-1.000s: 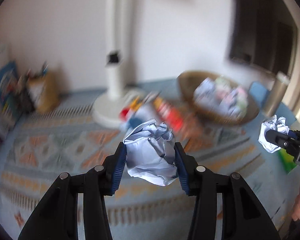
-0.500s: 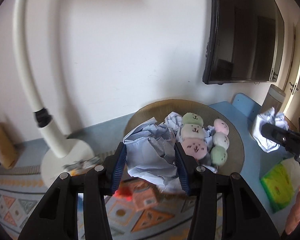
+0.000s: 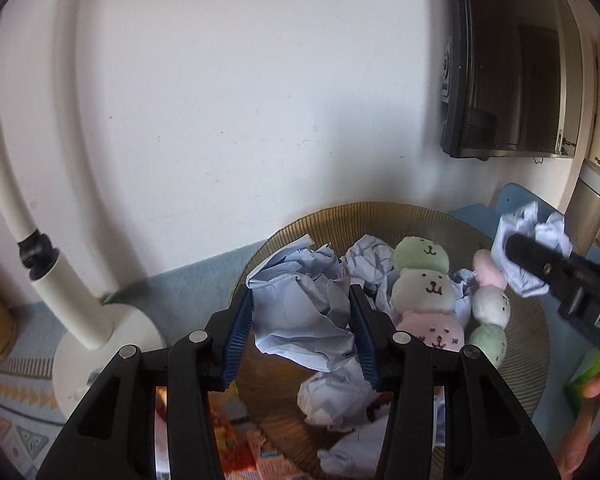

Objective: Organize objects
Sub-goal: 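Open both tools to drop the paper balls into the bowl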

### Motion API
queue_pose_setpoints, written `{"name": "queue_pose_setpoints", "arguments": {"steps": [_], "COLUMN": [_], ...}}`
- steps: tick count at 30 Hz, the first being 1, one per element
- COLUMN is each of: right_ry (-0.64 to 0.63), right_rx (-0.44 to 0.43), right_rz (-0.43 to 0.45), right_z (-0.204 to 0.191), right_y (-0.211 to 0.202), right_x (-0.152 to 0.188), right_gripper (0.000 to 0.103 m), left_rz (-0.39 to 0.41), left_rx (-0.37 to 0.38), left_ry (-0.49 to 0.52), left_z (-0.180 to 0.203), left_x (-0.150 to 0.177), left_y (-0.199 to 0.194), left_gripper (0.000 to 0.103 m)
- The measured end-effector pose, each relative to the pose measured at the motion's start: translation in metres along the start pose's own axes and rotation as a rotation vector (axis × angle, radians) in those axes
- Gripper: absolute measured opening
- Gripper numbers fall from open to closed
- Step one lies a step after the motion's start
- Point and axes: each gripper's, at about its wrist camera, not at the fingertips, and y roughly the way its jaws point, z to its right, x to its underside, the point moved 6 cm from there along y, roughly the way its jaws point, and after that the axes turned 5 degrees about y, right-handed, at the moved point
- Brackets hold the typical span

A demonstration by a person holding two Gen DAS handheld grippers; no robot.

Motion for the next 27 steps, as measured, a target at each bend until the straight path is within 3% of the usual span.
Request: {"name": "queue_pose_setpoints", "arguments": {"steps": [5,7,8,9,10,11,15,20,27], "right_ry": [0.031,0.013,0.002,-0.002,-0.003,0.001,0.011,0.028,0.018], "right_rx": [-0.013,0.021,0.032,0.035,0.038,0.039,0.029,0.023,0.025], "right_rz": [-0.045,-0.053,-0.054,-0.060,-0.066,-0.068,-0.035,-0.030,-0.043], "right_z": [0.005,0.005,0.003,0.002,0.001,0.001,0.004,0.007,0.006], "right_y": [0.008,0.010,0.011,0.013,0.014,0.014,0.004,-0.003,-0.001], "right_x": [0.005,0.008,0.010,0.011,0.012,0.013,0.012,0.013,0.017], "right_gripper": [0.047,0.047,0.050,0.058,0.069,0.071,0.072,0.072,0.073], "left_rz": [0.005,0.005,0.009,0.012,0.016,0.030,0.072,0.064,0.067], "left_rx": [0.050,0.052,0.046,0.043,0.043,0.047,0.038,0.049,0.040], "left_ry": [-0.032,-0.026,-0.024,-0.029,-0.042,-0.060,-0.098,-0.154,-0.141], "left_z": [0.000,0.001,0.000,-0.001,-0.003,-0.005,-0.015,-0.025,-0.024], "left_x": [0.001,0.001,0.001,0.002,0.003,0.003,-0.001,0.002,0.001], "left_y": [0.004,0.005,0.005,0.005,0.004,0.001,-0.010,-0.007,-0.008], "left_gripper": [0.045,0.049,0.059,0.080,0.090,0.100,0.101,0.101,0.101]}}
